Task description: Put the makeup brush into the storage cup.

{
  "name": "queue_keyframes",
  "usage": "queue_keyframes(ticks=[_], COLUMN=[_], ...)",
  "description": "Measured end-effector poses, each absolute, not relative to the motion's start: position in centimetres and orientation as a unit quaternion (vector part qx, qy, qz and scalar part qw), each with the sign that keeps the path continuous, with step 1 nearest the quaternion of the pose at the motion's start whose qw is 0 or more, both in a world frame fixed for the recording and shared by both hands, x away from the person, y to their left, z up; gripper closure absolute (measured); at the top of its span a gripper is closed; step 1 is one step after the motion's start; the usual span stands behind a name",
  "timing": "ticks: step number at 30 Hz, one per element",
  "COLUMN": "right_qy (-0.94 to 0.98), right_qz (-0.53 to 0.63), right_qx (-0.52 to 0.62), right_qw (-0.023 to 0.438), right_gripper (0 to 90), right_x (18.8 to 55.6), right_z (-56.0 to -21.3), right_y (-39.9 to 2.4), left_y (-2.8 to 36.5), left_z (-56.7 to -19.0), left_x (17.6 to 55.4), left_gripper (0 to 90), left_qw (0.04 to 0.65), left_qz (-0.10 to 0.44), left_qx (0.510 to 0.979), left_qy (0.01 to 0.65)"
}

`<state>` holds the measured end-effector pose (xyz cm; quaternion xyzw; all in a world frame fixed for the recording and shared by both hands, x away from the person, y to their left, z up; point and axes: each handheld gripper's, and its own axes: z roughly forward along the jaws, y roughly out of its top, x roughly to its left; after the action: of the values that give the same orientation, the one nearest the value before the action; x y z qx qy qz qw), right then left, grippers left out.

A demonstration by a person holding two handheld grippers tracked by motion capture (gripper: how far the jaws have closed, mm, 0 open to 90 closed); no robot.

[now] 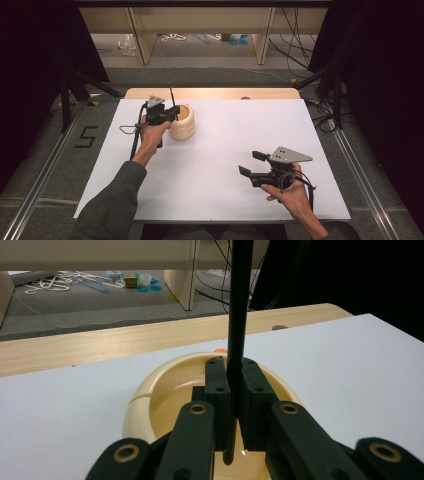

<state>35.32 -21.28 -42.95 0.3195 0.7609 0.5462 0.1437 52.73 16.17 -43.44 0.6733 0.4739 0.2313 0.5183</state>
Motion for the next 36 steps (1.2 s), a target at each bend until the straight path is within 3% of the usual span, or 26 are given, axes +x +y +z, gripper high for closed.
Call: queue_keyframes(ticks=[8,12,14,19,34,36], right_qy=[0.761,0.761,0.761,0.761,0.76,0.759], right_qz=[0.545,0.547,0.546,0.547,0.545,0.545], right_qx=[0.319,0.314,0.319,0.315,0.318,0.318], right_qw=[0.144,0.154,0.142,0.152,0.158,0.159], right_gripper=[26.7,26.7,26.7,26.7,25.9,25.8], right_x=[35.3,35.5,35.4,35.4,35.4,35.4], right_z=[-43.0,-43.0,-43.0,-43.0,-42.8,-42.8], right_y=[-21.2,-21.3,-21.3,-21.3,-21.4,-21.5], left_y=[16.2,16.3,16.4,16.6,16.7,16.6], left_z=[-43.6,-43.4,-43.2,-42.8,-41.4,-41.2], left_x=[52.8,52.7,52.6,52.3,49.1,48.6], left_gripper=[81.6,74.5,64.7,54.2,30.6,22.4], left_qw=[0.509,0.512,0.517,0.517,0.543,0.542], left_qz=[0.23,0.234,0.238,0.24,0.216,0.212], left_qx=[0.679,0.674,0.667,0.667,0.667,0.668], left_qy=[0.477,0.478,0.482,0.48,0.463,0.463])
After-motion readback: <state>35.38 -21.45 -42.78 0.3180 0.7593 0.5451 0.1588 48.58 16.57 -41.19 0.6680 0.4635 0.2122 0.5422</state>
